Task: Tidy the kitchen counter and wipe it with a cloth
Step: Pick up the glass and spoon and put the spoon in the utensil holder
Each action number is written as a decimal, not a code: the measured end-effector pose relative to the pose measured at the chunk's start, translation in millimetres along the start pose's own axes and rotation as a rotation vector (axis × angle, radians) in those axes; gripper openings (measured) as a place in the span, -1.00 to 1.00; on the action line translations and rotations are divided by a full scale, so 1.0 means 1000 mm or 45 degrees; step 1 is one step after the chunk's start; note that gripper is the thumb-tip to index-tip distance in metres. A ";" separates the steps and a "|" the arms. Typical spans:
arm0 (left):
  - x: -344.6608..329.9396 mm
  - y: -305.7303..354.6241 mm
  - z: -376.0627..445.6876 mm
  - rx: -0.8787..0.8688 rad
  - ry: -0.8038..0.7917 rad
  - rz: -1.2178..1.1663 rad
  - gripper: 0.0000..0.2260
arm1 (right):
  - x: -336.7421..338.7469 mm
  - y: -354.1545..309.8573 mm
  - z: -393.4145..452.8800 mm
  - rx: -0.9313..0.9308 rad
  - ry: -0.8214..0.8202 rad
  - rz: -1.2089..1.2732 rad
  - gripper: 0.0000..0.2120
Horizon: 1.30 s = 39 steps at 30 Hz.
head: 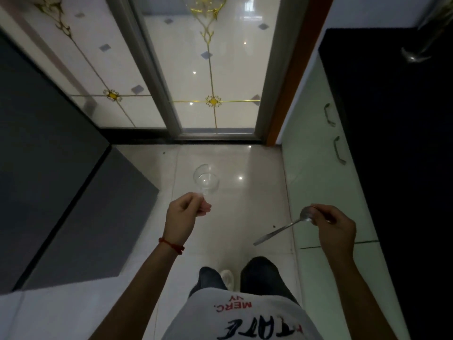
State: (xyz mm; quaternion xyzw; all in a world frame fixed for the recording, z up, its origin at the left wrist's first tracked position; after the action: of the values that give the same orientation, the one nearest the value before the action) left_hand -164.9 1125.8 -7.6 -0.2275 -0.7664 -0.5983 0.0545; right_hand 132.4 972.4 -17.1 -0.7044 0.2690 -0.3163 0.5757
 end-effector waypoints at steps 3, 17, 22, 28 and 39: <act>-0.017 0.033 0.054 -0.077 -0.039 0.024 -0.72 | -0.005 -0.006 0.041 0.024 0.059 0.006 -0.70; -0.091 0.109 0.229 -0.085 -0.133 0.116 -0.79 | -0.058 -0.060 0.271 0.049 0.130 0.028 -0.88; -0.120 0.139 0.291 -0.129 -0.187 0.179 -0.77 | -0.063 -0.074 0.328 0.022 0.231 0.067 -0.88; -0.196 0.203 0.381 -0.284 -0.485 0.240 -0.75 | -0.049 -0.090 0.389 0.026 0.514 0.155 -0.88; -0.339 0.325 0.462 -0.566 -1.077 0.252 -0.73 | 0.011 -0.119 0.418 0.029 1.109 0.178 -0.89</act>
State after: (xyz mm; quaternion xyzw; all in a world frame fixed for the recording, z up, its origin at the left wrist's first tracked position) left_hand 358.5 1524.0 33.8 -0.5285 -0.5497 -0.5944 -0.2552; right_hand 457.5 1255.2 44.2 -0.4791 0.5302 -0.5468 0.4364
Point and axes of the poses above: each hand's wrist, its own z-axis towards the middle knuckle, its own x-axis out of the back of the hand, y = z × x, the point moved 7 cm from there along z, towards the middle knuckle, and after that the axes turned 12 degrees about z, right-handed, at the moved point
